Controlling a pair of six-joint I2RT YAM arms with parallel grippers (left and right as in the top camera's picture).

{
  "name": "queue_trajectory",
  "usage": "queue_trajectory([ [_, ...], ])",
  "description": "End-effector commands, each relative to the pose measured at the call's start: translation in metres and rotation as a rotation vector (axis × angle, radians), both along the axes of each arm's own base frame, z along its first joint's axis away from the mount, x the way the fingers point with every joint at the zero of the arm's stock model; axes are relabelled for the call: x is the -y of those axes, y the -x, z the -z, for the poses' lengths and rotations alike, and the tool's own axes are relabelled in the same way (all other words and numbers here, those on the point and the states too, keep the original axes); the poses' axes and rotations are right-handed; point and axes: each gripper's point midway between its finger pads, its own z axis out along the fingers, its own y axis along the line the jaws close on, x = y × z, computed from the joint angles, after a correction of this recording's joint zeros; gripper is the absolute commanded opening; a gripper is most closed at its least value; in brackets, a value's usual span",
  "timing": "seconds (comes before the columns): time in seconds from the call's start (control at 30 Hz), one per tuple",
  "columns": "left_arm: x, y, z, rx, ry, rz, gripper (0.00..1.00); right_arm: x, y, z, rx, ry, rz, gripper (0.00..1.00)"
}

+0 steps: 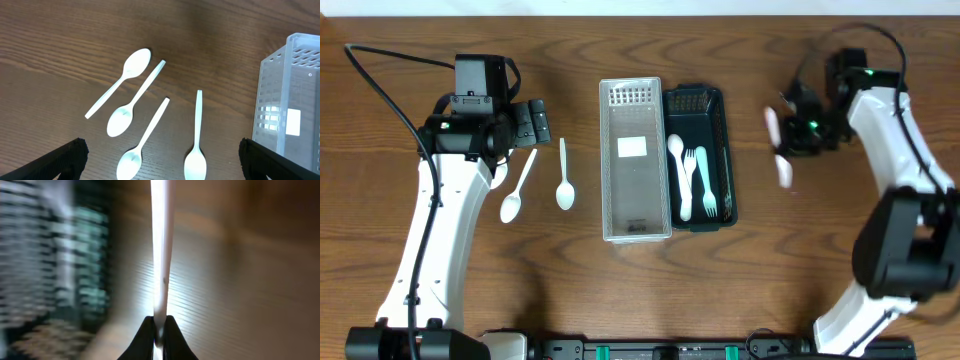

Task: Pack container
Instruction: 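Place the white fork into the black tray and withdraw right gripper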

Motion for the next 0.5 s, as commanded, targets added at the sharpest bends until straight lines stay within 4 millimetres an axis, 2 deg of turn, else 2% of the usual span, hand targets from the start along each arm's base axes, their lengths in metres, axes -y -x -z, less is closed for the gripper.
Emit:
queue_trajectory([
  [0.0, -0.004, -0.004, -0.004, 0.008, -0.014, -0.004, 0.98, -0.070, 0.002, -0.059, 0.099, -0.211, -0.012, 0.01],
  [0.1, -0.004, -0.004, -0.004, 0.008, -0.014, -0.004, 0.98, -0.104, 0.002, -0.074, 0.153, -0.211, -0.042, 0.01],
  [0.17, -0.004, -0.004, -0.004, 0.008, -0.014, -0.004, 0.98, -0.116, 0.004, -0.068, 0.145, -0.157, -0.015, 0.01],
  [0.4, -0.004, -0.004, -0.004, 0.008, -0.014, -0.004, 0.98, -0.130, 0.008, -0.008, 0.084, 0.136, 0.083, 0.02],
  [0.47, -0.004, -0.004, -0.004, 0.008, -0.014, -0.004, 0.98, -0.138, 0.006, 0.007, 0.079, 0.162, 0.064, 0.11],
])
